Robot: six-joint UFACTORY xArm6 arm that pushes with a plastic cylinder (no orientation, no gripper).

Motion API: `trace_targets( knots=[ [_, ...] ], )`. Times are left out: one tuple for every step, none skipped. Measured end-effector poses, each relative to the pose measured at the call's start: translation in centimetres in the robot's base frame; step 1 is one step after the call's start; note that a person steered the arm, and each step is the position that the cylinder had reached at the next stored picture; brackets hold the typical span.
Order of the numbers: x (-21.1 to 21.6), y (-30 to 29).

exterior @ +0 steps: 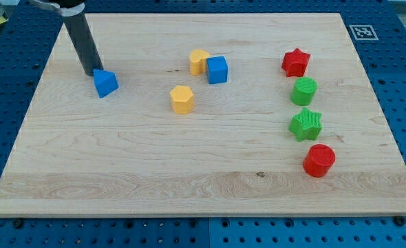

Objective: Move the blue triangle to the bottom left corner of the board

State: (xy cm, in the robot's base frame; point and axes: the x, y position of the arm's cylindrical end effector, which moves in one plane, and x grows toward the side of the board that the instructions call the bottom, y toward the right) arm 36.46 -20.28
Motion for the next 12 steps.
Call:
trace_targets(
  knots=[
    [0.0, 0.6],
    [0.0, 1.4],
    [0.2, 2.3],
    [1.4, 2.3],
    [2.8, 2.3],
    [4.5, 2.3],
    [5.8, 2.3],
    [7.3, 2.3],
    [9.0, 2.3],
    [10.6, 2.3],
    [12.1, 2.3],
    [13.7, 2.3]
  ],
)
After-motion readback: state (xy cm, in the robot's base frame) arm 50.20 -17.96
